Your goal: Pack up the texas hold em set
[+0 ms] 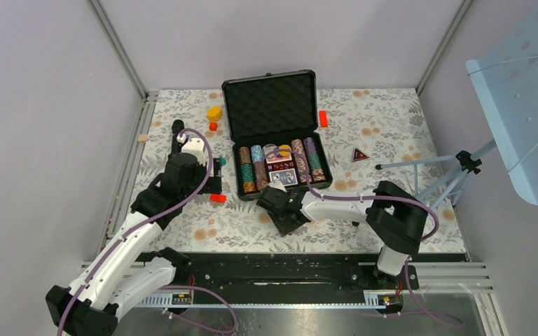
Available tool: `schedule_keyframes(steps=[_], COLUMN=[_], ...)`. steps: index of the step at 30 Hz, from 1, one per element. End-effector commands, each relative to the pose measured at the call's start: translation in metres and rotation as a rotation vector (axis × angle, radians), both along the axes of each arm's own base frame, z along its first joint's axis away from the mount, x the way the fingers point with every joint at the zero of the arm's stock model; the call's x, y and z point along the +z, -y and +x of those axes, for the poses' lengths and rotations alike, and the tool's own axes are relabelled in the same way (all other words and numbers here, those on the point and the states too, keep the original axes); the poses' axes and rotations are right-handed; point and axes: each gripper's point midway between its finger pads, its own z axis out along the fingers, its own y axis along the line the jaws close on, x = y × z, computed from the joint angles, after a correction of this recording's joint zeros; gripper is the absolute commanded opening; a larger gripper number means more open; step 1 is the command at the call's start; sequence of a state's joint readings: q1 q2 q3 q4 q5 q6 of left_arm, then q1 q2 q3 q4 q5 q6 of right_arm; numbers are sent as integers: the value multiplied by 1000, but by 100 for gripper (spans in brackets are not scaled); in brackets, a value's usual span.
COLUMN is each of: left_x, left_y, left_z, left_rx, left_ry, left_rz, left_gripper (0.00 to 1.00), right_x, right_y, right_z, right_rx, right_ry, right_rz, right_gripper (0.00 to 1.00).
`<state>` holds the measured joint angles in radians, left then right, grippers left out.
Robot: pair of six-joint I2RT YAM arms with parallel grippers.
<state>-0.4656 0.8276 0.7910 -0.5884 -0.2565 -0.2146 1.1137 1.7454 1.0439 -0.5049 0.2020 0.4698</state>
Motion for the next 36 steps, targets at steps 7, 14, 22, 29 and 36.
schedule_keyframes(steps=[7,14,22,29,36], left_x=[7,6,7,7,6], left_y=[5,5,5,5,5], left_z=[5,5,6,6,6], left_rx=[-9,-9,-9,-8,-7], left_ry=[31,30,31,32,30], left_rz=[-28,-27,-28,-27,-26], left_gripper=[99,99,99,99,99], right_x=[33,35,27,22,15], right_y=[18,39,78,95,96], right_z=[14,28,48,60,60], right_rx=[-67,-131,-234,-297,-319], right_ry=[66,76,69,49,23], right_rz=[17,4,-34,-12,3], right_gripper=[43,44,44,44,45])
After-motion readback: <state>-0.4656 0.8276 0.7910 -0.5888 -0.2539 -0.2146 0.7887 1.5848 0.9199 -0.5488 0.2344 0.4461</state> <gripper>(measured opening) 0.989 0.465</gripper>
